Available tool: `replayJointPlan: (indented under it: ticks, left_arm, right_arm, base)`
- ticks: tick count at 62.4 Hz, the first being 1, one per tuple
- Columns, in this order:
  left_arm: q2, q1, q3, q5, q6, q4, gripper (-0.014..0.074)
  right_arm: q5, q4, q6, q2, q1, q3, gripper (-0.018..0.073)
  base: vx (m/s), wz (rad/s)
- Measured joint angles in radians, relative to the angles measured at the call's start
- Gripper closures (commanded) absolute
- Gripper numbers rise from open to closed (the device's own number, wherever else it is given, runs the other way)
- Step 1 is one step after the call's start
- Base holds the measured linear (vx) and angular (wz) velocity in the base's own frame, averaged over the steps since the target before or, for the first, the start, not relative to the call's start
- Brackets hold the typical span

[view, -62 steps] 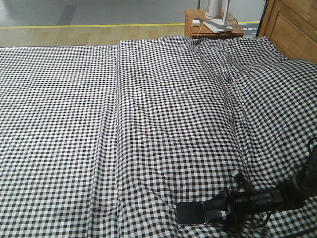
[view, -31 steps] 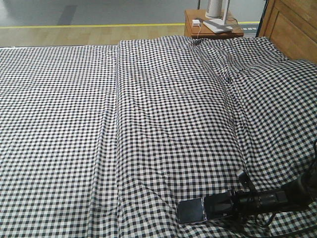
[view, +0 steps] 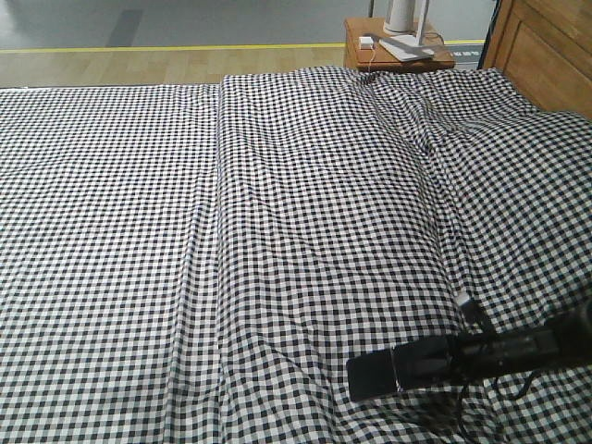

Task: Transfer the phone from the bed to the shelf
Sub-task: 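Close the right gripper on the phone's edge and lift it, then hold the phone up in the right gripper while the base turns away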

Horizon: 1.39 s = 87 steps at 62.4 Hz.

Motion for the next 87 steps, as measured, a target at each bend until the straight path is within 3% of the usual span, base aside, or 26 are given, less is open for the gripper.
replayJointPlan:
  ticks: [26, 48, 68, 87]
  left_arm:
    - [0.0, 0.0, 0.0, 0.0, 0.0, 0.0, 0.0595]
    - [0.0, 0.0, 0.0, 0.0, 0.0, 0.0, 0.0595]
    - [0.0, 0.0, 0.0, 0.0, 0.0, 0.0, 0.0595]
    - [0.0, 0.0, 0.0, 0.0, 0.0, 0.0, 0.0595]
  right_arm:
    - [0.003, -0.032, 0.075, -0.451, 0.034, 0.1, 0.0563]
    - [0.038, -0.045, 0.131, -0.844, 0.227, 0.108, 0.0562]
    - [0.063, -0.051, 0.165, -1.051, 0.416, 0.114, 0.0562]
    - [0.079, -0.057, 0.166, -1.118, 0.46, 0.116, 0.0561]
  base:
    - [0.0, 0.0]
    - [0.0, 0.0]
    - [0.0, 0.0]
    - [0.0, 0.0]
